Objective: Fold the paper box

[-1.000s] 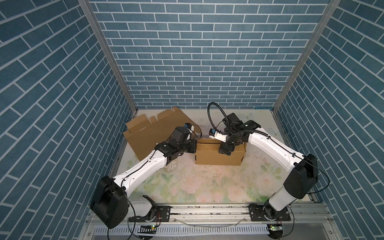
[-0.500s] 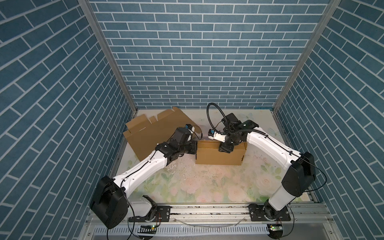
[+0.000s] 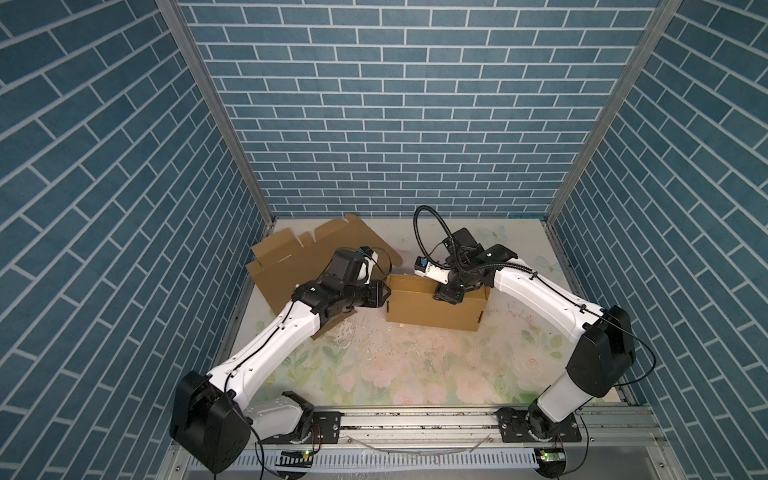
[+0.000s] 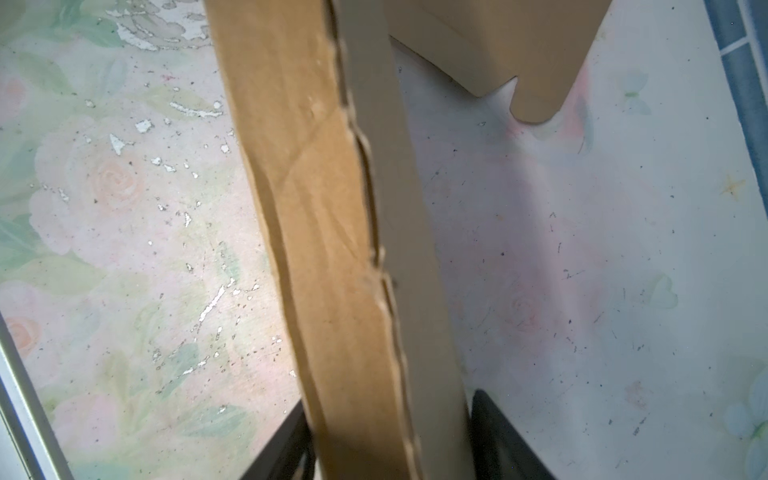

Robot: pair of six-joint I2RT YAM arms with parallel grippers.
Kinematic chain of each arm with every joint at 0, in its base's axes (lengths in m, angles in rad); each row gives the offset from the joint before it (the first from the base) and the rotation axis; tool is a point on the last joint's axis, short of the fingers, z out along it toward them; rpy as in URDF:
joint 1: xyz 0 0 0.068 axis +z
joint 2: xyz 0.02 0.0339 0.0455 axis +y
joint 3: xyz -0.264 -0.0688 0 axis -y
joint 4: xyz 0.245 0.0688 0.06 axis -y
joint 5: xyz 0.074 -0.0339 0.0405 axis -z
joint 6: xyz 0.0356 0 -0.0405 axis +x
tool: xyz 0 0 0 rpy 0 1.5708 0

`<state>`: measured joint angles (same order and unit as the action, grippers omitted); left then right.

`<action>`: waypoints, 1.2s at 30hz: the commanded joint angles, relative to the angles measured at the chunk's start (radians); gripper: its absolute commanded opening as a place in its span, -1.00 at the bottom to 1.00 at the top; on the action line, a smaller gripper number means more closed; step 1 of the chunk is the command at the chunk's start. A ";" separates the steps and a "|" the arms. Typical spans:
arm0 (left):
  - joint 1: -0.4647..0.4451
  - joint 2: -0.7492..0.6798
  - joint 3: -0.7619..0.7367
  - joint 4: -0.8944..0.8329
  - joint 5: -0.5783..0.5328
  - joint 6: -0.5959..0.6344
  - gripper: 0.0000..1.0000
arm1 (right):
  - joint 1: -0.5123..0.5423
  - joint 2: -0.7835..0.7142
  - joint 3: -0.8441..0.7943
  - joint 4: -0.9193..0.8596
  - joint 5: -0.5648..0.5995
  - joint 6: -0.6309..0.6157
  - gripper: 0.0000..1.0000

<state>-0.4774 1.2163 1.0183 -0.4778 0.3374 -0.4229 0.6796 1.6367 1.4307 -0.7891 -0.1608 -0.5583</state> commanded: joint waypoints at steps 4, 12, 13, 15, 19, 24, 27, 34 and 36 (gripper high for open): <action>0.132 0.018 0.019 0.096 0.166 -0.131 0.00 | 0.008 -0.012 -0.058 0.030 0.043 0.024 0.07; 0.141 0.206 0.126 0.201 0.199 -0.209 0.24 | 0.028 -0.014 -0.080 0.042 0.067 0.029 0.03; 0.141 0.224 0.137 0.208 0.209 -0.210 0.25 | 0.031 -0.016 -0.082 0.045 0.087 0.031 0.02; 0.140 0.252 0.152 0.210 0.217 -0.207 0.25 | 0.033 -0.020 -0.087 0.048 0.092 0.034 0.01; 0.137 0.286 0.160 0.225 0.234 -0.208 0.22 | 0.036 -0.018 -0.090 0.053 0.095 0.040 0.00; 0.133 0.298 0.147 0.227 0.260 -0.198 0.11 | 0.037 -0.015 -0.090 0.056 0.098 0.042 -0.01; 0.139 0.293 0.128 0.219 0.272 -0.188 0.04 | 0.037 -0.014 -0.090 0.056 0.099 0.042 -0.01; 0.164 0.272 0.052 0.234 0.288 -0.179 -0.16 | 0.036 -0.012 -0.097 0.059 0.100 0.044 -0.02; 0.163 0.269 0.029 0.247 0.290 -0.180 -0.18 | 0.037 -0.011 -0.101 0.064 0.099 0.045 -0.02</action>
<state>-0.3256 1.4979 1.0924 -0.2218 0.6308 -0.6201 0.7136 1.6108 1.3773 -0.6956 -0.0917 -0.5217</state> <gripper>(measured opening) 0.414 0.489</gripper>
